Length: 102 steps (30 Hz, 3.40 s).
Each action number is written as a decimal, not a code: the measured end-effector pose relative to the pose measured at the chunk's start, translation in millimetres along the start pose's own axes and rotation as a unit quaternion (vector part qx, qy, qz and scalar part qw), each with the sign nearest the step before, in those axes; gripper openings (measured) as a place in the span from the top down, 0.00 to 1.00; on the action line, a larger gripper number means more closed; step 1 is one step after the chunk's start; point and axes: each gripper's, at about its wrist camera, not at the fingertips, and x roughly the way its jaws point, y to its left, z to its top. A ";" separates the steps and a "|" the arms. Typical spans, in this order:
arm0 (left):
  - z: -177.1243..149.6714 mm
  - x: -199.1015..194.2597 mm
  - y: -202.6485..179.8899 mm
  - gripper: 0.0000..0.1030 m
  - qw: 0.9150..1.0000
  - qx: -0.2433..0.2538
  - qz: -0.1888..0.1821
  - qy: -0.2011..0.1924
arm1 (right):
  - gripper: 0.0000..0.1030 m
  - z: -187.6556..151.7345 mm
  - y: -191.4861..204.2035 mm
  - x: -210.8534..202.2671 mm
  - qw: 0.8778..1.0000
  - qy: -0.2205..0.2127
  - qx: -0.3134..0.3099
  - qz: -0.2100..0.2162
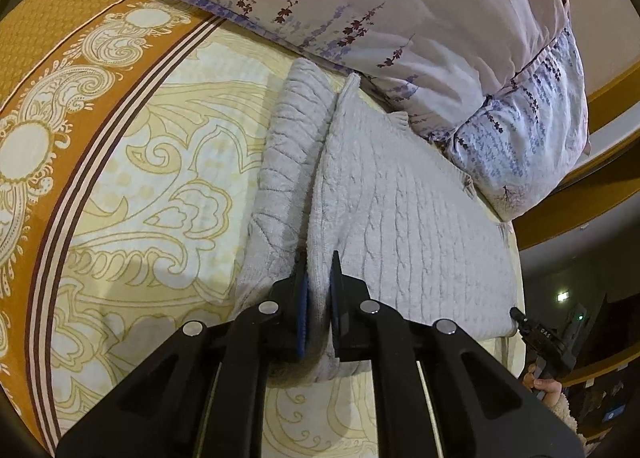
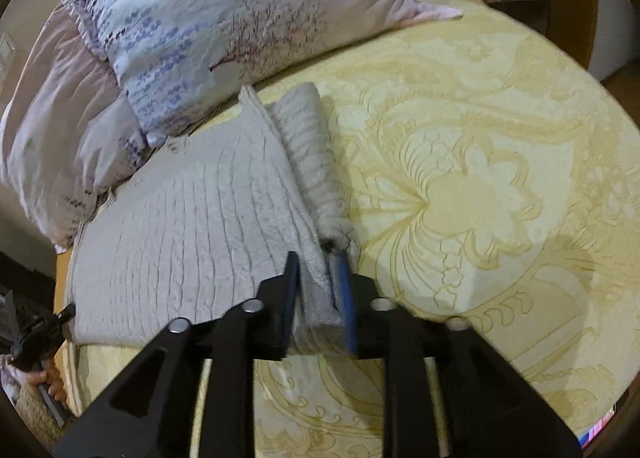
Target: Fold small clothes
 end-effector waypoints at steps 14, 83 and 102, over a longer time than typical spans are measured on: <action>25.9 -23.8 -5.1 0.17 0.998 -0.031 -0.018 -0.053 | 0.36 -9.1 142.8 20.4 0.985 -0.019 -0.163 0.045; 61.5 33.8 -33.8 0.80 0.998 -0.032 -0.060 0.015 | 0.23 -36.0 180.6 56.6 0.975 0.009 -0.219 0.025; 50.1 51.2 -147.1 0.82 0.972 -0.068 -0.225 0.006 | 0.23 -24.4 103.9 7.9 0.990 0.003 -0.115 0.082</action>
